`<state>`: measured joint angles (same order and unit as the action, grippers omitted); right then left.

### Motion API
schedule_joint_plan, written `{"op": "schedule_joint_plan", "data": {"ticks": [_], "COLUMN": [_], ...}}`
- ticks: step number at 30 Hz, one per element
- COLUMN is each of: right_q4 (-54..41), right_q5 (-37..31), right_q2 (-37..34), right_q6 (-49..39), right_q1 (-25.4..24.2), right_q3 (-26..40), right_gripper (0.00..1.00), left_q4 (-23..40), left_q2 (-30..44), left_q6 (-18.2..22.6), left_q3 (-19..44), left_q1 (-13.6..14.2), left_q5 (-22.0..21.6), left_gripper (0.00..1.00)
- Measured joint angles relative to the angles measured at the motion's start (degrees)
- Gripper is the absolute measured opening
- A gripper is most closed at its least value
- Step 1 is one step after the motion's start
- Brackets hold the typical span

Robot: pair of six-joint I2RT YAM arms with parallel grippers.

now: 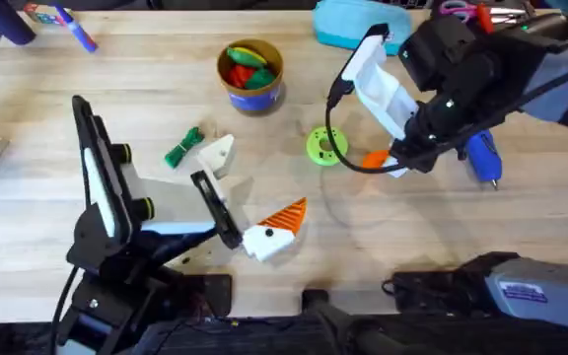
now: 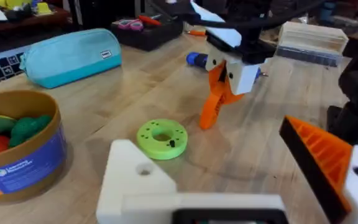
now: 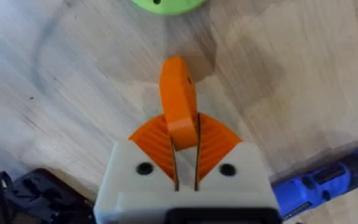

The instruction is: Pick up the gripper from the table and insert it into the empty holder that is missing its gripper. Then pick up a screw, insert it into the mounting hole, and use the screwdriver to tighten it. Finally, clean up the table by picking up the vegetable and placing it into the bucket.

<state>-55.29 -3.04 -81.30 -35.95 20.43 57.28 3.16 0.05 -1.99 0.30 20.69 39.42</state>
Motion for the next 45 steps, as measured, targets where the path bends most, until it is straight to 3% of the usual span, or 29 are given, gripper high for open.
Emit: {"op": "schedule_joint_plan", "data": {"ticks": [6, 12, 15, 23, 37, 45], "right_q4": [-0.03, -0.08, 0.1, 2.98, 2.67, 2.92], "right_q5": [-1.71, -2.1, -2.1, 0.02, 0.99, 0.98], "right_q2": [0.0, 0.0, 0.01, 0.0, 0.01, 0.0], "right_q6": [-0.18, -0.16, -0.24, -2.37, -20.04, -22.14], "right_q1": [1.09, 1.16, 1.16, 1.16, 1.16, 1.16], "right_q3": [-0.01, 0.0, 0.0, 0.0, 0.0, 0.0], "right_gripper": [0.46, 0.714, 0.904, 0.924, 0.921, 0.805], "left_q4": [0.0, 0.0, 0.0, 0.0, 0.0, 0.0], "left_q2": [0.0, 0.0, 0.0, 0.0, 0.0, 0.0], "left_q6": [0.01, 0.01, 0.01, 0.01, 0.01, 0.0], "left_q3": [0.0, 0.0, 0.0, 0.0, 0.0, 0.0], "left_q1": [0.0, 0.0, 0.0, 0.0, 0.0, 0.0], "left_q5": [0.0, 0.0, 0.0, 0.0, 0.0, 0.0], "left_gripper": [0.988, 0.986, 0.986, 0.986, 0.986, 0.986]}}
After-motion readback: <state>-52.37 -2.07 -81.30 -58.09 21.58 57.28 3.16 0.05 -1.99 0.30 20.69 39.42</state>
